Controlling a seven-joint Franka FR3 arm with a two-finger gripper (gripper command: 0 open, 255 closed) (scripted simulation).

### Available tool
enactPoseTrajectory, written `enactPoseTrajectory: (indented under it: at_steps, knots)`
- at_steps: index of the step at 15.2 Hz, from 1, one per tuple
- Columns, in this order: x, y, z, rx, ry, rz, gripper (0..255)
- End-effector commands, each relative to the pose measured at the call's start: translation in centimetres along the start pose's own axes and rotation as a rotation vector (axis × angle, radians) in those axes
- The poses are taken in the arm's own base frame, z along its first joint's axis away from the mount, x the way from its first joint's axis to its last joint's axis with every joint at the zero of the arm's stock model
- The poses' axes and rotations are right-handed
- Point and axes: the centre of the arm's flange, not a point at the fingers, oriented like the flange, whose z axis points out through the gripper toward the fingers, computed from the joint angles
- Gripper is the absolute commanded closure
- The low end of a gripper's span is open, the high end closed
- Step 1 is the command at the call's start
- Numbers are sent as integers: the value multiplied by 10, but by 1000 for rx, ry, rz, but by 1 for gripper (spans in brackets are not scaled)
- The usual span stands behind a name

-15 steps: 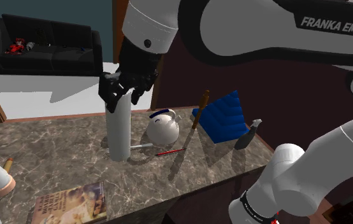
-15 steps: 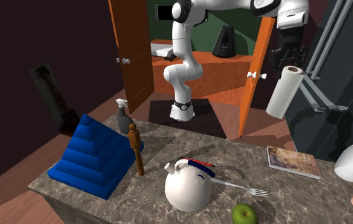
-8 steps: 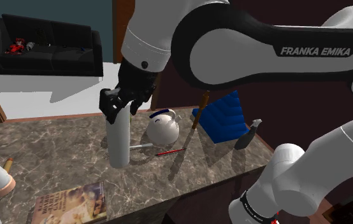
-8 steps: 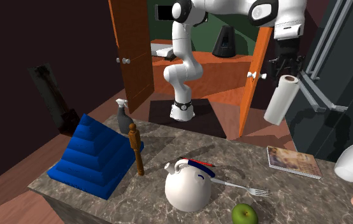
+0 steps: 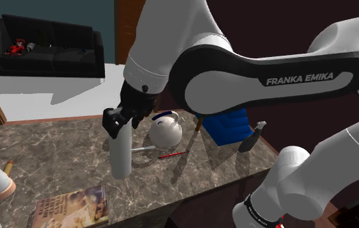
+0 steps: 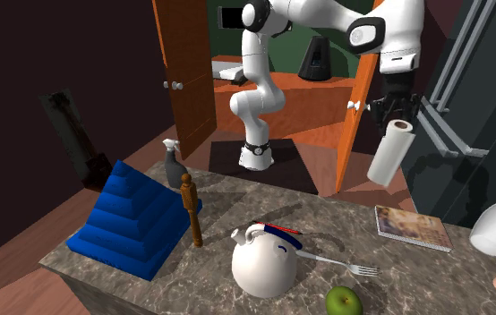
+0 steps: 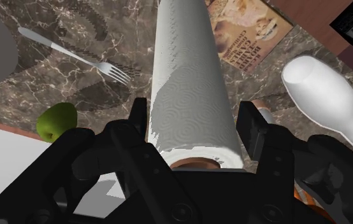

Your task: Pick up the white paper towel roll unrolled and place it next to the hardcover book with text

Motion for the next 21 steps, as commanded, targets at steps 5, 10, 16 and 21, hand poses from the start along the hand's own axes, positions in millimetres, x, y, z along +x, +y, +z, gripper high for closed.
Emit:
enactPoseTrajectory:
  at_steps: [5,10,16,21]
  knots:
    - [-8,2,31,0,0,0,255]
    - [-14,5,57,0,0,0,255]
    - [-22,7,87,0,0,0,255]
    - [-29,10,113,0,0,0,255]
